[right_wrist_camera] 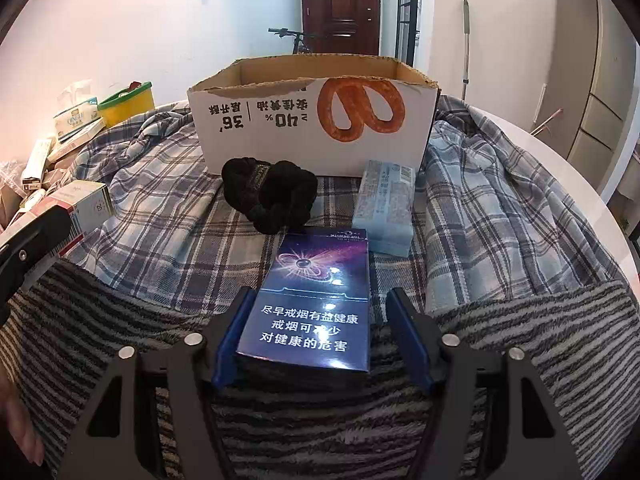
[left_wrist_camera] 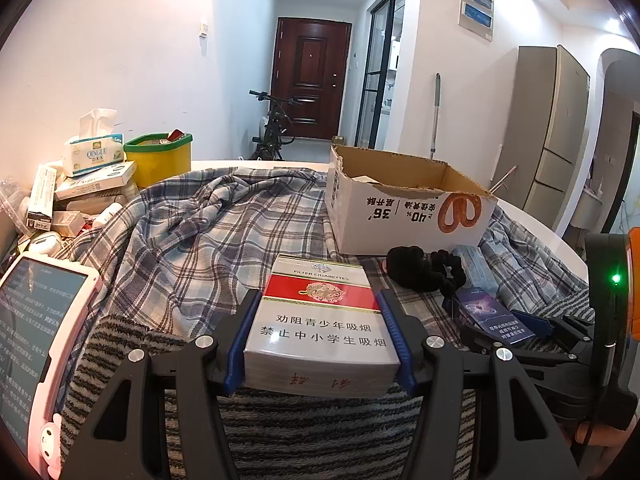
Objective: Organize objects
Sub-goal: 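Lower the right tool onto the purple cigarette pack and close it, then lift both packs and carry them up over the cardboard box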
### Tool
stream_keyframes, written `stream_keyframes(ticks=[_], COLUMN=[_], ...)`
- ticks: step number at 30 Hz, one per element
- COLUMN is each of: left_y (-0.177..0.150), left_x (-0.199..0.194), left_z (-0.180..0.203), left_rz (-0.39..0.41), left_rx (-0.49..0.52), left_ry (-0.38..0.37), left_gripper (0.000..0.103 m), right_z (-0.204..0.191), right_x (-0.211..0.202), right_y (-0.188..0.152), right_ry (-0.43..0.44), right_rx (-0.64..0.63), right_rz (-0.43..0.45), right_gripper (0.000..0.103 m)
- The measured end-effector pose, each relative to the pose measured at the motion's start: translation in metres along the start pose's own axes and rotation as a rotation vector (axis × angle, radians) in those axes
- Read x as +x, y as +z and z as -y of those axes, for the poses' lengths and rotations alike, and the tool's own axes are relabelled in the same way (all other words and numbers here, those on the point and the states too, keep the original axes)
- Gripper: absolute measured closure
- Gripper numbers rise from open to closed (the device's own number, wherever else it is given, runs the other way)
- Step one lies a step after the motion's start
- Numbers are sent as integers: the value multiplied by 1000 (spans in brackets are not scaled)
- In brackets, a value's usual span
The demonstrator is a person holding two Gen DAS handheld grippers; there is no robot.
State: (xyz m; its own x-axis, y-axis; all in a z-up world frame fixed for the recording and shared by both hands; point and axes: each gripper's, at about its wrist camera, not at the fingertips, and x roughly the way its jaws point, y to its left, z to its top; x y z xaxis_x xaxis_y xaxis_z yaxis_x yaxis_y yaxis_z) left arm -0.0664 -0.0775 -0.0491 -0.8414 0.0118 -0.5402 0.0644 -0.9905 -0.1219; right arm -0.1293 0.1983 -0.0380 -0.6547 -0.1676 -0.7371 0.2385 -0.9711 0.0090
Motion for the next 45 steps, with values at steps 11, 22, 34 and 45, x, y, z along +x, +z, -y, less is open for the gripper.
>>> stream_keyframes(ticks=[11,22,34,45], left_y=[-2,-2,-2,1], left_x=[1,-4,-10,-16], left_z=[3,3,4,13], left_rz=[-2,16,37,63], left_rx=[0,1,-5,36], left_ry=[9,8,0,-42], left_gripper=[43,43,43,43], right_z=[-4,6,11,10], right_x=[-13,-45,-48,-55], right_y=[-6,-13,-15,-12], right_ry=[1,90,92,97], right_rx=[-25,18,41,25], right_rz=[74,261,282,304], right_gripper=[53,53,53,53])
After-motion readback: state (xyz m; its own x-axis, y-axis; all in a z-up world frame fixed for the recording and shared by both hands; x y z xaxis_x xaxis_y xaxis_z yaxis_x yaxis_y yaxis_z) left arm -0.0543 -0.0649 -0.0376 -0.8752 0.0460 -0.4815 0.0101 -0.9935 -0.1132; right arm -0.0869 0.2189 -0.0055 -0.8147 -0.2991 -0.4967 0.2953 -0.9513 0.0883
